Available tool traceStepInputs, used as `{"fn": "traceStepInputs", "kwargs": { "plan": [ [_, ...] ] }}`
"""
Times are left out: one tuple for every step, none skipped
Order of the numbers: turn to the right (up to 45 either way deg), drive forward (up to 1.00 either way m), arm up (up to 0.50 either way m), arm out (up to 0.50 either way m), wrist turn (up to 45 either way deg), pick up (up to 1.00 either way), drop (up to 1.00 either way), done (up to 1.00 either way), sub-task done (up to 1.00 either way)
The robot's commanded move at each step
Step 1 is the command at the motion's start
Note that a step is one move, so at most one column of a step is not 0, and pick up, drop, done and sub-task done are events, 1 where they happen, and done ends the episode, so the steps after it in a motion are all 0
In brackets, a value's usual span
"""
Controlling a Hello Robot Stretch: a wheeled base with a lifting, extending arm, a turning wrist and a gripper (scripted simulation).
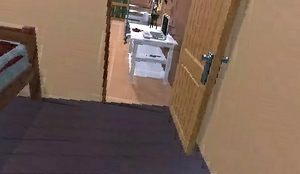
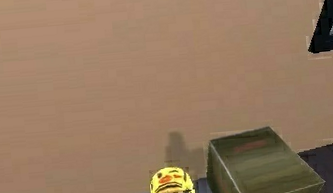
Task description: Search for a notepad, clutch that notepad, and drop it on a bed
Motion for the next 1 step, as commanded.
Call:
{"fn": "traceStepInputs", "kwargs": {
  "plan": [
    [0.0, 0.15, 0.00, 0.00, 0.0, 0.00, 0.00, 0.00, 0.00]
  ]
}}
